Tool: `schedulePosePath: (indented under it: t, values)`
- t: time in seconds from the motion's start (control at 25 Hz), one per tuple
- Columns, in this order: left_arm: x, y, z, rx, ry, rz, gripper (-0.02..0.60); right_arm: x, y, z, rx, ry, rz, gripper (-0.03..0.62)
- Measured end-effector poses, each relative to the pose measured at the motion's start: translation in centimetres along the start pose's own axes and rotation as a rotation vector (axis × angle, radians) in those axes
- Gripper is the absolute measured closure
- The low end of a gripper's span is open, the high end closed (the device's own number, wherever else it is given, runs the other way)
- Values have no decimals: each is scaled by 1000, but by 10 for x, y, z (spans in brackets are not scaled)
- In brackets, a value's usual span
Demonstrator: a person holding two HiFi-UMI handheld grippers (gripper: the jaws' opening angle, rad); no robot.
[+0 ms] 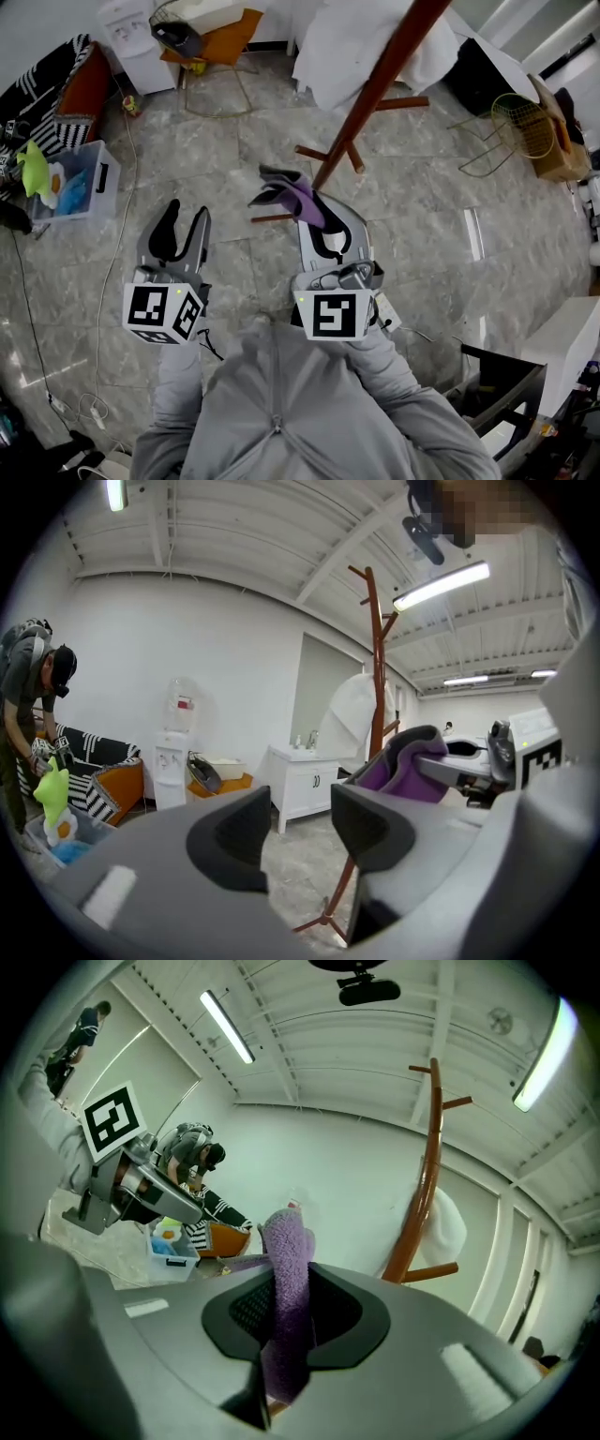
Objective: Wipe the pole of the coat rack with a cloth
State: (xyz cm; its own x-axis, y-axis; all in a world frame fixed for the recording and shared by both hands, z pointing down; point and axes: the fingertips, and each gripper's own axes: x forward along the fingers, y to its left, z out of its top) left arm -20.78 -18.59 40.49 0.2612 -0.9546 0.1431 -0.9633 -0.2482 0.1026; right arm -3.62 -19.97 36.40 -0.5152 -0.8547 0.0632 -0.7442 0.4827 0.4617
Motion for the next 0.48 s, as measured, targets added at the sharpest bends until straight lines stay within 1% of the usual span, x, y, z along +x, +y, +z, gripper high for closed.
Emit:
schedulePosePath:
  t: [0.2, 0.4, 0.48]
  values:
    - [-17, -1, 6, 29, -16, -34, 367, -24, -8, 3, 59, 25, -76, 540]
    - [-34, -6, 4, 48, -20, -83, 367, -62, -31, -2, 94, 64, -202, 540]
    - [-39, -8, 4, 51, -21, -99, 367, -78, -43, -3, 115, 64, -258, 540]
